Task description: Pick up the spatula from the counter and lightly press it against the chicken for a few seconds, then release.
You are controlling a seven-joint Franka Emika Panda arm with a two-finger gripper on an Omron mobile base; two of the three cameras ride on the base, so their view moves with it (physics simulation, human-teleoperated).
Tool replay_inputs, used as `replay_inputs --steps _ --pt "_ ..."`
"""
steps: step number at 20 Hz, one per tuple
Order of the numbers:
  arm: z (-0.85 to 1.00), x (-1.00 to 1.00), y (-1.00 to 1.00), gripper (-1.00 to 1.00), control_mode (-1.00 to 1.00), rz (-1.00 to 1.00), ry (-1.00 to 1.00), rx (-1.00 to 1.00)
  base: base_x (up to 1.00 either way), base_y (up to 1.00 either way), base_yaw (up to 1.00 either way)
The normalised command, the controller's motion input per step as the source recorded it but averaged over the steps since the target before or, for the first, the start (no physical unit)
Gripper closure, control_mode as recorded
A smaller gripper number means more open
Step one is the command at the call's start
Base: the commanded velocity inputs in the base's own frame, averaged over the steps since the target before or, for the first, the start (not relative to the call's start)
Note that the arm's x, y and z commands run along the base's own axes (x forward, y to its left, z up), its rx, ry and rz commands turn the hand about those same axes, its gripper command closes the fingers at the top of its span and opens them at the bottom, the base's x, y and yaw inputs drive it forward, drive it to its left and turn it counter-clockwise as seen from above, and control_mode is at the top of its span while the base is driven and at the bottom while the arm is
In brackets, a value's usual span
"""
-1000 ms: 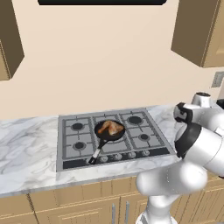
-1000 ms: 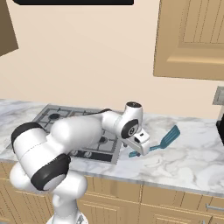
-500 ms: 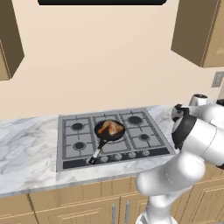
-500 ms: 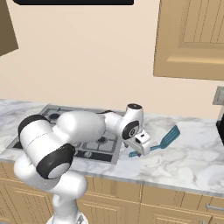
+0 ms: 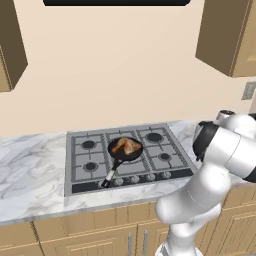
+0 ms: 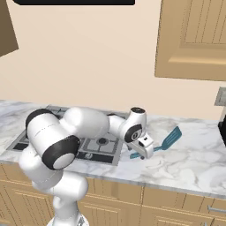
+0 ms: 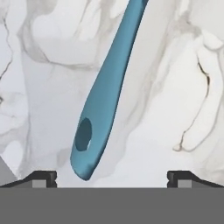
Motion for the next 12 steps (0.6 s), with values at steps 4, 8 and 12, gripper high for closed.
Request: replay_inputs --steps 4,8,12 --pt "-0.12 0.12 -0.09 -1.00 -1.00 0.00 0.00 0.00 0.00 0.00 0.00" --pt "-0.12 0.18 -0.05 -1.00 -1.00 0.00 0.00 0.00 0.00 0.00 0.00" --pt "-0.13 0.19 -0.01 -1.00 -1.00 0.00 0.00 0.00 0.00 0.00 0.00"
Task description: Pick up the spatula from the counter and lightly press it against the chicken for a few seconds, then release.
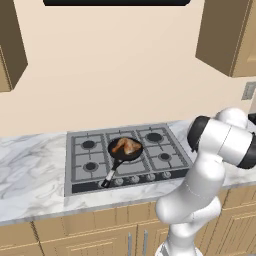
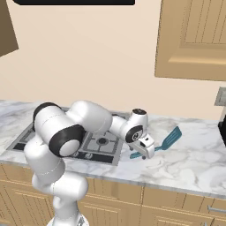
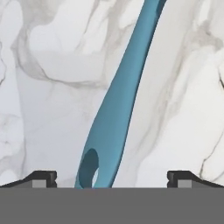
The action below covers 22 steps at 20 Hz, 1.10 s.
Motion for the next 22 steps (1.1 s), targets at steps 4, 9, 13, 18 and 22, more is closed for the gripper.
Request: replay_inputs --steps 4,9,13,18,22 --pt "-0.14 0.15 -0.07 -1.00 -1.00 0.00 0.00 0.00 0.00 0.00 0.00" --pt "-0.17 0.15 -0.09 -1.00 -1.00 0.00 0.00 0.00 0.00 0.00 0.00" --pt "-0.15 0.12 -0.12 -1.00 -1.00 0.00 0.00 0.00 0.00 0.00 0.00" --pt "-0.14 0.11 -0.09 -1.00 -1.00 0.00 0.00 0.00 0.00 0.00 0.00" --pt "-0.15 0.05 -0.02 1.00 -1.00 0.00 0.00 0.00 0.00 0.00 0.00"
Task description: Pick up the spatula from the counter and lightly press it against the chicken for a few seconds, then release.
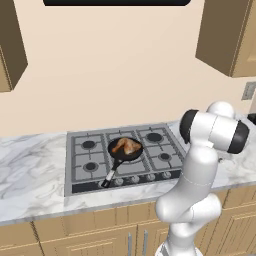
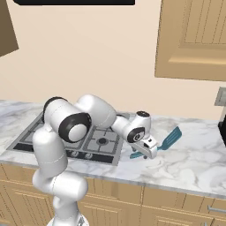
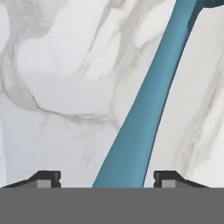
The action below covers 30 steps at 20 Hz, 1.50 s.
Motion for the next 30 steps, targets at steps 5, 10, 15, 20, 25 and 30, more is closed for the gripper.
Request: replay_inputs --steps 5,10,15,20,25,30 --pt "-0.05 0.00 -0.01 1.00 -1.00 0.00 0.00 0.00 0.00 0.00 0.00" --pt "0.00 0.00 0.00 1.00 -1.00 0.00 0.00 0.00 0.00 0.00 0.00" --pt "0.16 -0.25 0.00 1.00 -1.00 0.11 -0.16 0.00 0.00 0.00 0.00" --pt "0.41 -0.31 0.04 1.00 -1.00 0.25 -0.20 0.01 0.00 0.00 0.00" --pt "0.13 -0.12 0.25 1.00 -1.00 0.34 -0.08 0.00 0.00 0.00 0.00" --pt "0.36 -0.18 0.30 1.00 -1.00 0.35 -0.06 -0.01 0.00 0.00 0.00"
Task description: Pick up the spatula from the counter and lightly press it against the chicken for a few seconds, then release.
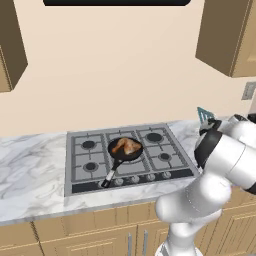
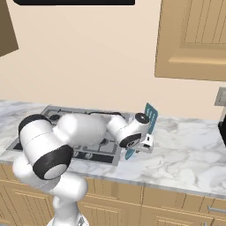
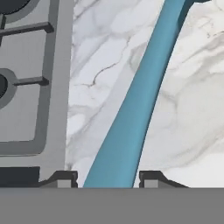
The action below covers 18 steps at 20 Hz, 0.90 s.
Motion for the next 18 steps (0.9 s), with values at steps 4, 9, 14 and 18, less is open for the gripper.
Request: replay_inputs --steps 4,9,14,18 --pt "0.66 -0.21 0.07 1.00 -1.00 0.29 -0.08 -0.04 0.00 0.00 0.00" --pt "0.77 -0.18 0.02 1.00 -1.00 0.22 -0.05 -0.08 0.00 0.00 0.00" --pt "0.37 -0.17 0.28 1.00 -1.00 0.15 -0.05 -0.13 0.00 0.00 0.00" --pt "0.31 -0.08 0.39 1.00 -1.00 0.18 -0.01 -0.18 0.00 0.00 0.00"
